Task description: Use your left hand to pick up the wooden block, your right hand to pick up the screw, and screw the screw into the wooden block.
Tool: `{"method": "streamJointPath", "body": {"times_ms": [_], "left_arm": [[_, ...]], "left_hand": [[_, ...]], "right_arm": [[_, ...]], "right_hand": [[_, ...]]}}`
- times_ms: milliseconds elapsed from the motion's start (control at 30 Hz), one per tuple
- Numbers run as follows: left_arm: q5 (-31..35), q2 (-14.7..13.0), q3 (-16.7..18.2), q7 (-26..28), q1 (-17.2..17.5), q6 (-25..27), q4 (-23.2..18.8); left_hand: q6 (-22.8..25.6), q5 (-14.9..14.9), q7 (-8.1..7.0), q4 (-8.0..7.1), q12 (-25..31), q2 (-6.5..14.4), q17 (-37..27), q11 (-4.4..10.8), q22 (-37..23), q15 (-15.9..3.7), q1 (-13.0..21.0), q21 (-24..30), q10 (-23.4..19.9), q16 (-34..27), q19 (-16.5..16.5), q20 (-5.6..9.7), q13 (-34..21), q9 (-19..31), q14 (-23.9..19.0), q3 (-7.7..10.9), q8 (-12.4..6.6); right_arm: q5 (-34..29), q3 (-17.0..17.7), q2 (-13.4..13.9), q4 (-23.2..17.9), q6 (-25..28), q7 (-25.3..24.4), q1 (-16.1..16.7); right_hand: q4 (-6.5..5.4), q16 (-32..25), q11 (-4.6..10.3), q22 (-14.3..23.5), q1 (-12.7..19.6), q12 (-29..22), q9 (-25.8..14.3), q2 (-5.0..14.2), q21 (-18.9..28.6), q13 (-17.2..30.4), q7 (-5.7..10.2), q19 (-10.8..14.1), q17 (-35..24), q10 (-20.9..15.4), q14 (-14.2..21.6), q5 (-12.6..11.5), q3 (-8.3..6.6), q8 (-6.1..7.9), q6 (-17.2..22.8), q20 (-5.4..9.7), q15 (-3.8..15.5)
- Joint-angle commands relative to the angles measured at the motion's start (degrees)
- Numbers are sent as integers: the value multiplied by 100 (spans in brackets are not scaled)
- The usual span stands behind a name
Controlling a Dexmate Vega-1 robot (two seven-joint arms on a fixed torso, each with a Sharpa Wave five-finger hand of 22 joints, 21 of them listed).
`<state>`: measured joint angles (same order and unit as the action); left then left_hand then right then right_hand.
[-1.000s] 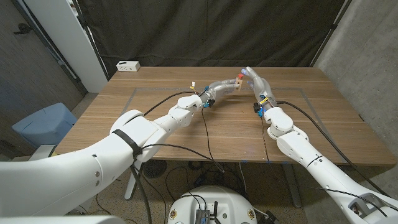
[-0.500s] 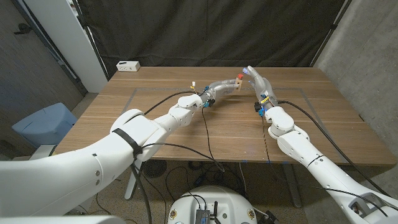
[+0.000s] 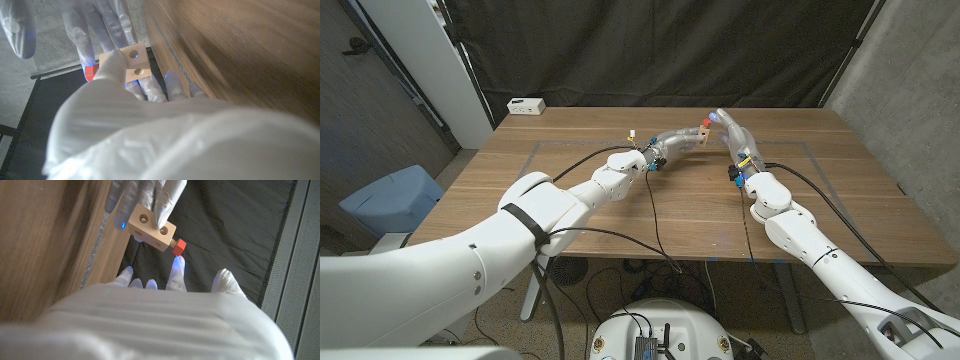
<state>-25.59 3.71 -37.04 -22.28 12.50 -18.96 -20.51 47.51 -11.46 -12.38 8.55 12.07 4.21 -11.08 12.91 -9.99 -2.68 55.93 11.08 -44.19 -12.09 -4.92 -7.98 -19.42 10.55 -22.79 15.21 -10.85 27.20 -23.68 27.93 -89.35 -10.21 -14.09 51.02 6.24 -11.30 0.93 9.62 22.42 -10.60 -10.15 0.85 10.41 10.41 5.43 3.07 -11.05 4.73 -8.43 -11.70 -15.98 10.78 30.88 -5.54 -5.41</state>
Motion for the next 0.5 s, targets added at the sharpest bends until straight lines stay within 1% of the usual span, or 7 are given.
{"method": "streamJointPath", "body": {"times_ms": [33,500], "left_arm": [[-6,5,-14,39,-34,84,13],[-1,24,-39,97,-69,186,21]], "left_hand": [[49,-21,-17,-5,28,9,-7,-28,-24,-367,-47,22,16,-5,37,6,-14,30,7,22,-49],[40,-21,-16,4,28,5,-6,-26,-24,-373,-38,19,19,0,49,-3,-13,30,20,26,-46]], "right_arm": [[31,-32,-38,109,18,18,-52],[67,-23,-42,168,25,23,-74]], "right_hand": [[34,3,21,12,-38,-1,-10,26,34,5,-12,0,-23,36,-44,-40,0,-36,-48,-10,-7],[36,-1,24,12,-60,-2,-8,42,36,4,-25,-1,-26,59,-57,-41,2,-58,-120,-9,-13]]}}
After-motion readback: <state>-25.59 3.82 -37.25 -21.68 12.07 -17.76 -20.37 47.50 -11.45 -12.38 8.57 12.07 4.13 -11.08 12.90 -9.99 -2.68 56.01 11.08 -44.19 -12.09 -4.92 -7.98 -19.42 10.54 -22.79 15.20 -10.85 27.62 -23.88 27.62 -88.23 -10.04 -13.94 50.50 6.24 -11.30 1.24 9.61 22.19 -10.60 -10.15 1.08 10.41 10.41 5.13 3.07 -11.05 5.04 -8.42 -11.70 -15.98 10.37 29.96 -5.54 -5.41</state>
